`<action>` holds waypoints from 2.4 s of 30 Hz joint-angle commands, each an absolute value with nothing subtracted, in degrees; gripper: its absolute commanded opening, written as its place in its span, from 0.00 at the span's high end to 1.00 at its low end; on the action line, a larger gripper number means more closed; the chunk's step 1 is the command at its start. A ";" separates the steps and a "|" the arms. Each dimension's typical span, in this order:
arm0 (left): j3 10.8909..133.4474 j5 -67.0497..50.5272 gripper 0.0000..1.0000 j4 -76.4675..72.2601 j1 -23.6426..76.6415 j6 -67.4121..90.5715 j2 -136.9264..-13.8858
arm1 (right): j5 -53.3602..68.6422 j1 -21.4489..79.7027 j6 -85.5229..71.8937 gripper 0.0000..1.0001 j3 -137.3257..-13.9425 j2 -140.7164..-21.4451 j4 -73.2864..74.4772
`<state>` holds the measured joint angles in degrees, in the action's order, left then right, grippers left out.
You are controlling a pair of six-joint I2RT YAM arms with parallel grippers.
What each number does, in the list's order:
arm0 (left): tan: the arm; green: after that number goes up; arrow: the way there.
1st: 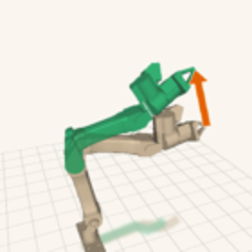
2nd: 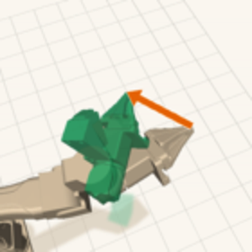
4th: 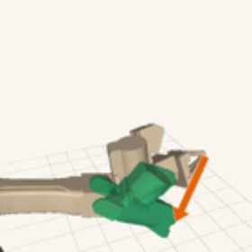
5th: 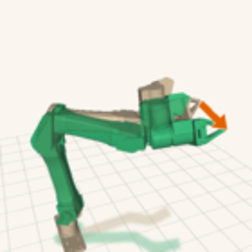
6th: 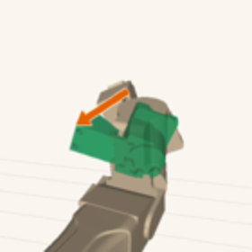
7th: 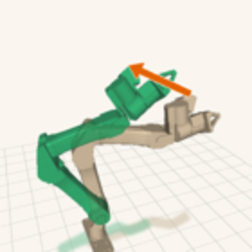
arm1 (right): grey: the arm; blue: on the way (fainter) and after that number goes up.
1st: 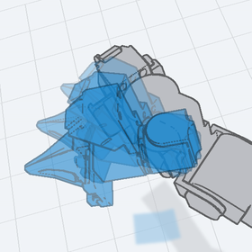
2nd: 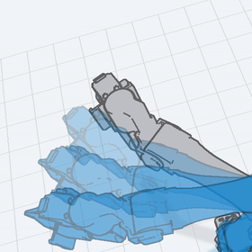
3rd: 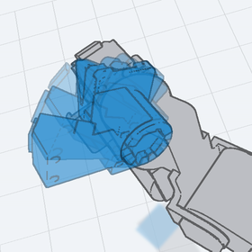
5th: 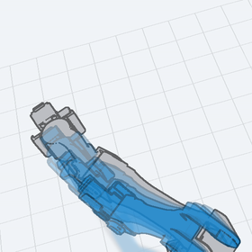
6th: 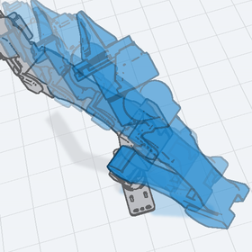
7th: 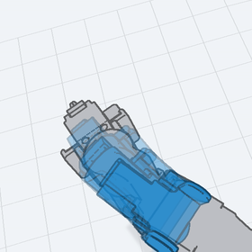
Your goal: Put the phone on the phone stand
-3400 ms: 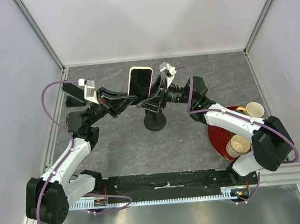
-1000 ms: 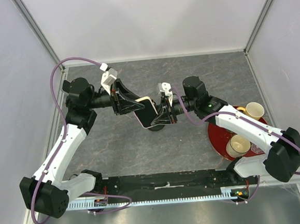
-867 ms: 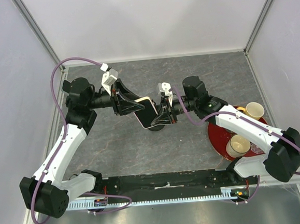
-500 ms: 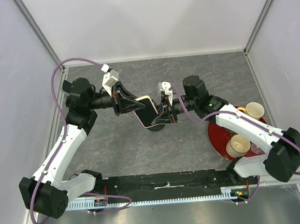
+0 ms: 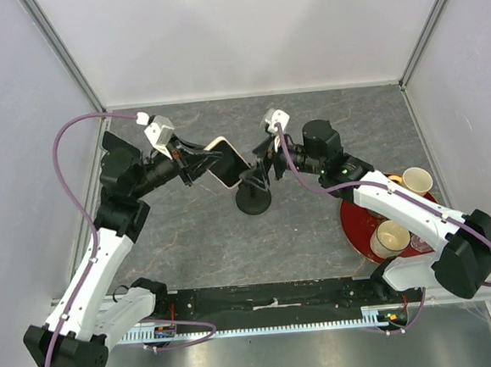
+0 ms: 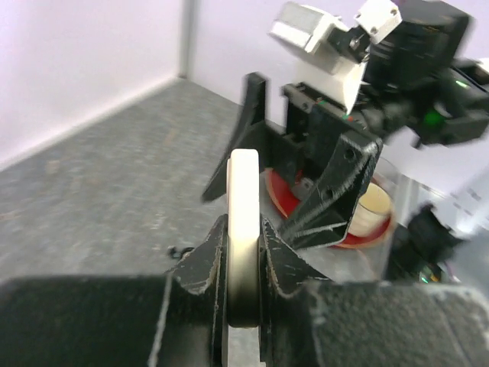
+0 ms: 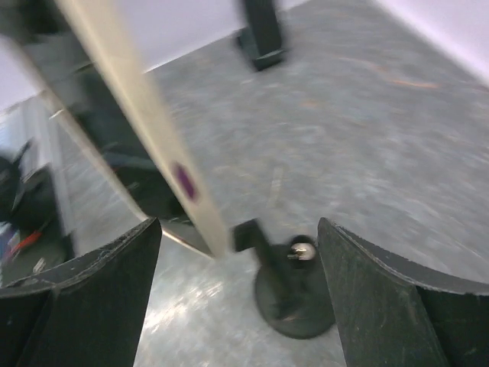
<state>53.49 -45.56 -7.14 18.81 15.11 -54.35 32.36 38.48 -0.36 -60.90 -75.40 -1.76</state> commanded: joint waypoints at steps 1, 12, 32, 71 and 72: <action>51.52 -22.04 0.98 -9.76 17.58 13.80 -47.39 | -4.76 39.11 -14.28 0.13 -61.35 -72.95 -8.88; 47.81 -13.36 0.98 -12.13 17.40 12.57 -40.60 | -29.79 53.69 -17.76 0.23 -44.74 -65.75 -20.65; 47.90 -16.79 0.98 -12.48 17.40 13.54 -42.10 | -29.97 58.71 -13.36 0.41 -38.05 -69.69 -26.28; 49.04 -44.64 0.98 -19.86 17.40 17.05 -49.57 | -6.90 52.83 -3.16 1.00 -39.29 -73.91 -28.22; 49.04 -46.21 0.98 -20.04 17.40 17.31 -49.83 | -4.77 50.82 -2.82 1.00 -39.46 -73.92 -28.04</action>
